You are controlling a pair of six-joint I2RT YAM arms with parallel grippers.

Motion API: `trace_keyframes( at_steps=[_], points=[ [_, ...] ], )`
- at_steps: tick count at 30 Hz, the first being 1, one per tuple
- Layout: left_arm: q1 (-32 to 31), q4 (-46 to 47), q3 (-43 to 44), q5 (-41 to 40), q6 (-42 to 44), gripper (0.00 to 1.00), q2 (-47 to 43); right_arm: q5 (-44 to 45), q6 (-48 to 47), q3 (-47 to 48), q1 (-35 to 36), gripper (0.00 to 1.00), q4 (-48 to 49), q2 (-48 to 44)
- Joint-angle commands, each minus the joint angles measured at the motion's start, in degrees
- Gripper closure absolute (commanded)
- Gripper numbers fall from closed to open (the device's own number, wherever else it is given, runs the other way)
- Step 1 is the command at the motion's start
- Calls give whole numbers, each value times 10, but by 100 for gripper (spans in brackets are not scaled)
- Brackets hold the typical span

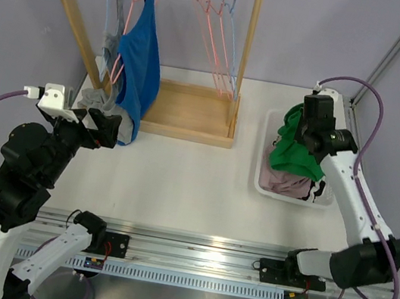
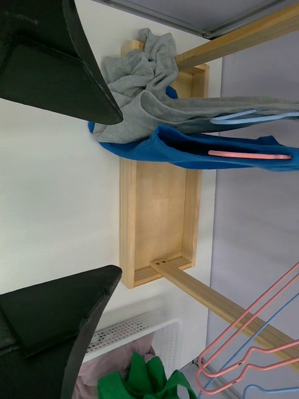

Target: Remove the tank top from the hanger

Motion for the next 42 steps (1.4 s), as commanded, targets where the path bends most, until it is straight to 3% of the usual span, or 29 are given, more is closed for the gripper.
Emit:
trace_keyframes(
  at_steps=[1,7,10,13,14,16,17,18,26,34,36,40,42],
  points=[
    [0,19,21,-5,-2,1,2,-95,-30,21,-66,100,89,81],
    [0,12,35,-8,3,1,5,-154,-8,27,-113,90,129,281],
    [0,-3,57,-23,6,1,13,-183,-3,-3,-115,83,168,297],
    [0,-26,100,-59,5,1,37,-182,-2,-5,-115,64,173,276],
    [0,-38,113,-69,5,1,45,-180,-1,10,-115,48,166,268],
    [0,-48,148,-96,2,1,76,-188,-3,29,-115,33,138,240],
    [0,-60,159,-102,1,1,85,-187,-3,45,-115,20,131,229],
    [0,-62,179,-101,1,1,97,-183,-1,51,-116,1,114,217],
    [0,-31,259,-71,16,1,203,-137,7,95,-115,1,11,73],
    [16,-29,386,-56,73,1,356,-477,69,-60,-115,0,121,-163],
    [31,-17,409,-43,83,1,376,-511,102,-98,-115,1,153,-190],
    [63,6,454,-4,91,18,443,-573,140,-149,-115,6,185,-250],
    [76,-2,488,2,102,20,473,-587,153,-168,-115,9,190,-264]
  ],
)
